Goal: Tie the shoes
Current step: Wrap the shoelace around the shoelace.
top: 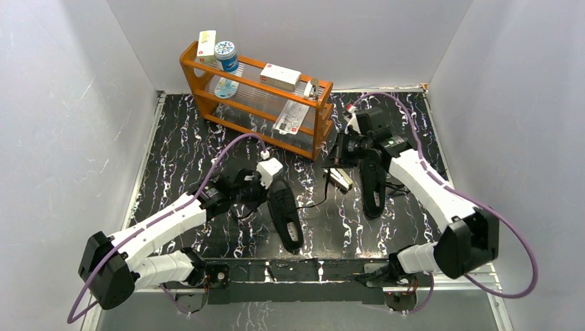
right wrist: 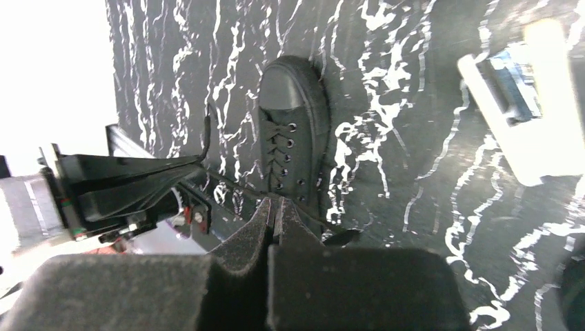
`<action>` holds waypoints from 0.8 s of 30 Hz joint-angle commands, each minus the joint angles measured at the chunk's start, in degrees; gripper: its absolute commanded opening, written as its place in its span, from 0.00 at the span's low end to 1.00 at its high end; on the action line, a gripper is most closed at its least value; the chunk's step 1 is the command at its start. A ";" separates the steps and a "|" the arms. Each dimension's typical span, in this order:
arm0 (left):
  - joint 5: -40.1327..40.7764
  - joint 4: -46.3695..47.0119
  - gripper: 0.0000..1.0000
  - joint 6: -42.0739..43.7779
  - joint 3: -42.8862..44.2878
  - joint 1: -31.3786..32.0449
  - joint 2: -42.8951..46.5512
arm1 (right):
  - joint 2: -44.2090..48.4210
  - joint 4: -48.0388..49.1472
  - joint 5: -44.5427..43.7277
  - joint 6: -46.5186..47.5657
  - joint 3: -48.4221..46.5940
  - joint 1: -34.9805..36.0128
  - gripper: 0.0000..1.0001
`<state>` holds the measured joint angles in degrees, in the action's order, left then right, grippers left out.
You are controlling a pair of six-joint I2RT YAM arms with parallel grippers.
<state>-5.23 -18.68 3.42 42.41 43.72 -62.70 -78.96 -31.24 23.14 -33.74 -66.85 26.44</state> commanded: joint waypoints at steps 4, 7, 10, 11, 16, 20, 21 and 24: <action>-1.49 -11.81 0.00 0.38 4.48 0.36 0.26 | 8.20 -6.67 -7.92 6.23 0.05 -1.57 0.00; -1.76 -14.04 0.00 -0.06 6.28 0.33 -1.92 | 8.54 -9.06 -9.17 7.77 0.03 -1.57 0.00; -1.76 -12.34 0.00 0.06 4.89 0.31 -1.34 | 8.52 -10.41 -9.18 9.19 -0.24 -1.61 0.00; -1.64 -12.27 0.00 0.52 4.90 0.31 -1.17 | 8.00 -10.45 -8.46 9.48 -0.48 -1.63 0.00; -3.72 -7.95 0.00 4.06 2.85 0.31 0.57 | 4.00 -5.98 1.20 10.33 -1.70 -0.46 0.00; -7.90 -1.57 0.00 5.28 -0.84 0.31 2.63 | -0.18 2.25 5.23 6.51 -3.20 2.81 0.00; -7.88 -0.06 0.00 5.02 -1.65 0.35 3.00 | -1.27 4.17 6.27 4.65 -3.46 2.87 0.00; -7.77 0.52 0.00 5.12 -2.30 0.31 2.79 | -2.97 9.27 7.68 -0.07 -3.54 3.07 0.00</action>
<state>-10.66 -21.91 7.20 41.06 43.72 -61.34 -80.99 -32.53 25.78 -27.94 -67.31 29.12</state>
